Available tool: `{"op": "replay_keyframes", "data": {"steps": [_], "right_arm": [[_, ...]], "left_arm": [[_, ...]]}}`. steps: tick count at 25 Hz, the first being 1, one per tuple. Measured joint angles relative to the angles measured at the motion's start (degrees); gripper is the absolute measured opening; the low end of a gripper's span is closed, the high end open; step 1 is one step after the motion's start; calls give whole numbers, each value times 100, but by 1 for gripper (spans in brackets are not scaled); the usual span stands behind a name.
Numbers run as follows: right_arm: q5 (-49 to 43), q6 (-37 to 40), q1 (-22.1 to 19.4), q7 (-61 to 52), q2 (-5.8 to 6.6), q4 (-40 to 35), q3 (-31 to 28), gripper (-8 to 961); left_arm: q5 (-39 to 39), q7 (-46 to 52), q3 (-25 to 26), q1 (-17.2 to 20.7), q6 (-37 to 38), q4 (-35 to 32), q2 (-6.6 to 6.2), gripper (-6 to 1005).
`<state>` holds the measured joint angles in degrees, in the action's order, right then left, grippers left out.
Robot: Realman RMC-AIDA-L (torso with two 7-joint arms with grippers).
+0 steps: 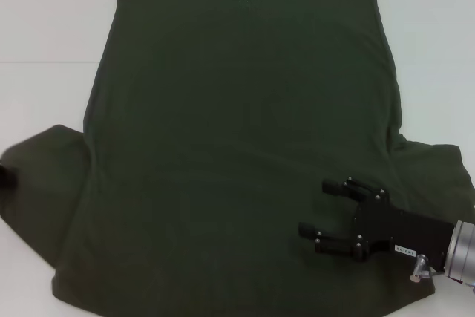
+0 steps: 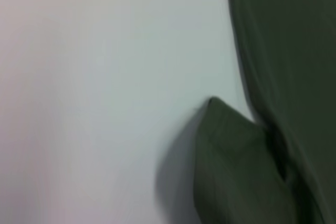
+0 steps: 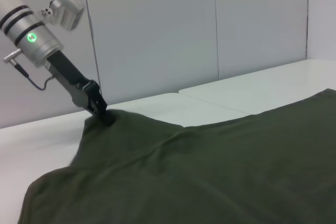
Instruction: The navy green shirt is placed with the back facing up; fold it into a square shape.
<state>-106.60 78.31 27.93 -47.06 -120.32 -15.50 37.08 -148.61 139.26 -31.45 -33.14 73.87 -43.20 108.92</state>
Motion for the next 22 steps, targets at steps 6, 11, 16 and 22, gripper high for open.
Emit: {"op": "replay_keyframes", "data": {"steps": [6,11,16,22], "right_arm": [[16,-1,2,10,0,-6,-3,933],[31,-1,26,13,0,3,-8,932],[70,0,43,13,0,5,-9,932],[71,-34,56,14,0,4,-8,932]], "left_arm": [[-1,66,56,-10,44,-226,-218,4],[9,79,65,-56,194,-320,-243,5],[35,111,55,-211,518,-328,-199,5],[50,430,18,-457,847,-556,-19,6]]}}
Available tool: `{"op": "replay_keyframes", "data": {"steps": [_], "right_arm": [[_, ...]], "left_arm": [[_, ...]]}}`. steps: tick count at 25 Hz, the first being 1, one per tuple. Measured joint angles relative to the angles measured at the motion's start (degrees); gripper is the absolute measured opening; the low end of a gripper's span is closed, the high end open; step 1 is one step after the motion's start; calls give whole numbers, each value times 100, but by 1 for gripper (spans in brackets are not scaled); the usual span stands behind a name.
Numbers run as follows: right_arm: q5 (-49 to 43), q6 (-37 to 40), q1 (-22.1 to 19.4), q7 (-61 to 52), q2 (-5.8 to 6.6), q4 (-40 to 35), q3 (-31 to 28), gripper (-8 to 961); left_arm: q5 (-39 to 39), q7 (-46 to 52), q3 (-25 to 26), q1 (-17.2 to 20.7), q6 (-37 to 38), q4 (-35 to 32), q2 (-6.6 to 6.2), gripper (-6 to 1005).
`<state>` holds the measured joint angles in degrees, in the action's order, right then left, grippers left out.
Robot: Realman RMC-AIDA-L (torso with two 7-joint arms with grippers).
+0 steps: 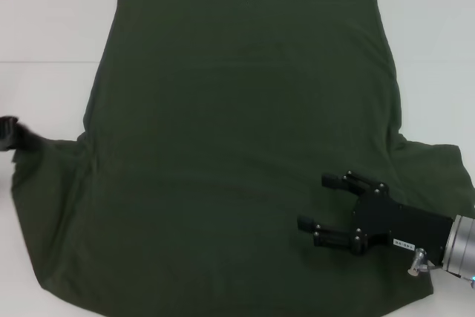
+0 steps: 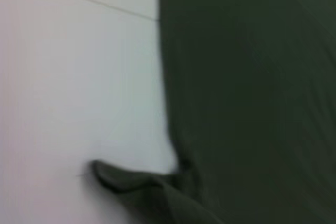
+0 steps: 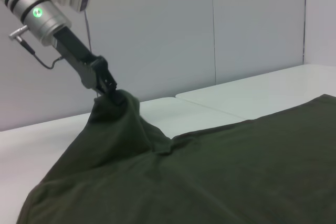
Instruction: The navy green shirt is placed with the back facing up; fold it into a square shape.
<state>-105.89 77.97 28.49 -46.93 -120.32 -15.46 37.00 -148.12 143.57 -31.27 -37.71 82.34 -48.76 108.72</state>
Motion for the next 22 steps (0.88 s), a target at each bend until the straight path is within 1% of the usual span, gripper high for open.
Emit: {"op": "replay_keyframes", "data": {"steps": [3,6,9,13,15,19,22], "right_arm": [[0,-5,0,0,0,-1,0,932],[0,-6,4,0,0,-1,3,932],[-1,-7,8,0,0,-1,7,931],[-2,-9,8,0,0,3,6,931],[-2,-10,6,0,0,5,3,931],[-1,-11,-1,0,0,8,0,931],[-1,-11,-1,0,0,8,0,931]], "left_arm": [[12,198,14,-154,222,-182,116,6],[29,326,12,-348,386,-189,230,7],[37,335,-26,-507,463,-159,445,7],[37,305,-34,-545,375,-133,696,12],[38,293,-31,-525,280,-62,790,15],[59,233,-29,-430,68,188,905,34],[203,126,-8,-305,-86,359,932,47]]}}
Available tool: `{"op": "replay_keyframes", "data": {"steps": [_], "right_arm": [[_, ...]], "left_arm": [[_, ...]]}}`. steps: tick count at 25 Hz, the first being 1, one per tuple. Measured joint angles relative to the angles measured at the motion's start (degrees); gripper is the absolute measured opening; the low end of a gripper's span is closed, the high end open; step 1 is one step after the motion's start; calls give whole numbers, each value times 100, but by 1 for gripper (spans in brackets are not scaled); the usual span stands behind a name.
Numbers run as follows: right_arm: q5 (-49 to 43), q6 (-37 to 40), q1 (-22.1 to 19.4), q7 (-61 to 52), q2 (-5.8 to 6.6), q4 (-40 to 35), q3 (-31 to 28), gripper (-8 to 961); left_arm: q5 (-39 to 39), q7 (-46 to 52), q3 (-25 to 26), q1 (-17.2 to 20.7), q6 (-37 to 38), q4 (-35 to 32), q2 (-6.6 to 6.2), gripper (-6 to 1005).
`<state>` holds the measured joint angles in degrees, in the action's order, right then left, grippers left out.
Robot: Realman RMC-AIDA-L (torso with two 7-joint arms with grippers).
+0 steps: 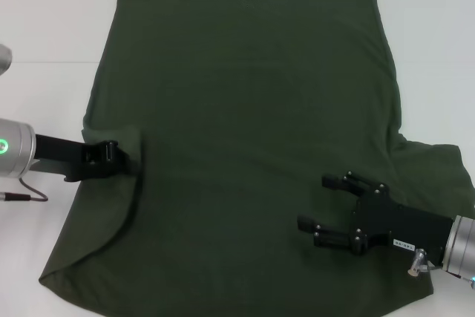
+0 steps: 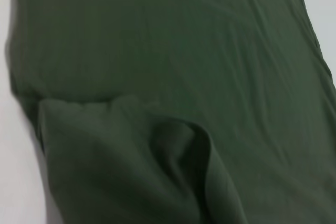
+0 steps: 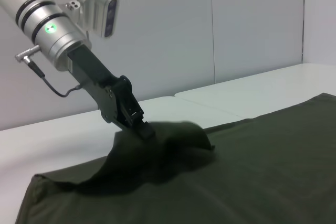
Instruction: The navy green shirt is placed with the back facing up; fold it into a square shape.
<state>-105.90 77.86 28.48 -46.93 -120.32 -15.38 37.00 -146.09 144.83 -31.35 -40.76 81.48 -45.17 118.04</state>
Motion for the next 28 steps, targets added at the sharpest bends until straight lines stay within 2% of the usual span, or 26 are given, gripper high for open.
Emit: {"op": "replay_keyframes", "data": {"steps": [4,11,15,17,21,23,24,28], "right_arm": [[3,0,0,0,0,0,0,931],[8,-1,6,0,0,0,0,930],[26,-8,8,-16,0,0,0,930],[38,-8,9,-29,0,0,0,930],[67,-8,6,-32,0,0,0,930],[78,-14,-1,-32,0,0,0,930],[78,-14,-1,-32,0,0,0,930],[84,-14,-17,-13,0,0,0,929]], "left_arm": [[421,-115,17,187,-24,115,-49,66],[1431,-852,24,543,182,434,-128,203],[1708,-1985,27,718,420,402,-141,282],[1761,-2638,36,814,505,390,-131,417],[1914,-3738,43,1040,499,388,-15,629],[2066,-4758,32,1248,556,350,112,726],[2066,-4758,32,1248,556,350,112,743],[2142,-6558,23,1543,953,345,286,809]]}}
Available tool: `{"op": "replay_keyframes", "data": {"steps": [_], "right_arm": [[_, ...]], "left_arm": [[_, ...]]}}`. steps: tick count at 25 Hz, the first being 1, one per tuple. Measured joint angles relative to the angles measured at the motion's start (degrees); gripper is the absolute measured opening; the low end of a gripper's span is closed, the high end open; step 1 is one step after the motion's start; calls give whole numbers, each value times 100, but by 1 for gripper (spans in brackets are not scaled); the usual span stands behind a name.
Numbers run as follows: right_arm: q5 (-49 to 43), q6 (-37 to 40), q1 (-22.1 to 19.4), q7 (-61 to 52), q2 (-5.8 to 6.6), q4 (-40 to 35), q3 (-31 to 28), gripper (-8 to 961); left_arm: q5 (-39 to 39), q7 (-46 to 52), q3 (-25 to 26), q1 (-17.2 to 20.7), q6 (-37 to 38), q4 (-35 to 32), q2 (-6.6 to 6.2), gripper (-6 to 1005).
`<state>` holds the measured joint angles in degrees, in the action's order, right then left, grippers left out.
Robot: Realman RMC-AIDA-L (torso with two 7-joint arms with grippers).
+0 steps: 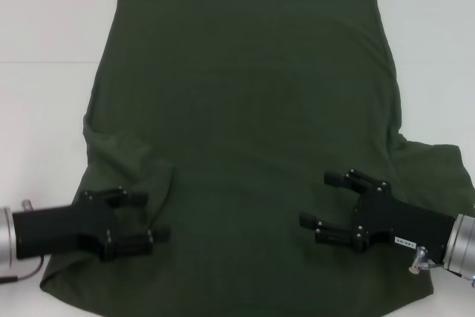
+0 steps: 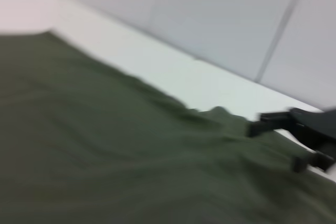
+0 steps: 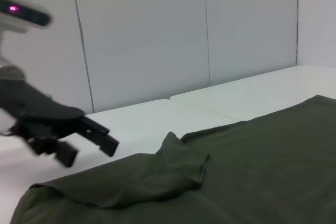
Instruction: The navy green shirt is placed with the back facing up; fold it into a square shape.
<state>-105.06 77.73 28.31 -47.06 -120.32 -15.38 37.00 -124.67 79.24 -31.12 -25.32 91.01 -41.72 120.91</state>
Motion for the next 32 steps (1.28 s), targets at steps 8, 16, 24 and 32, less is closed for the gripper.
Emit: {"op": "replay_keyframes", "data": {"steps": [8,16,24,32], "right_arm": [[75,44,-57,-170,18,-15,-65,929],[83,501,-701,-3138,79,-1572,-271,929],[-1165,1181,-936,-6899,474,-3209,-341,928],[-2556,1640,-678,-8990,885,-3458,-939,927]], "left_arm": [[68,-1144,49,293,78,-1,170,836],[68,-1117,52,321,211,-18,92,836],[63,-1169,17,325,355,-42,45,835],[8,-1221,-192,322,399,-55,14,835]]}}
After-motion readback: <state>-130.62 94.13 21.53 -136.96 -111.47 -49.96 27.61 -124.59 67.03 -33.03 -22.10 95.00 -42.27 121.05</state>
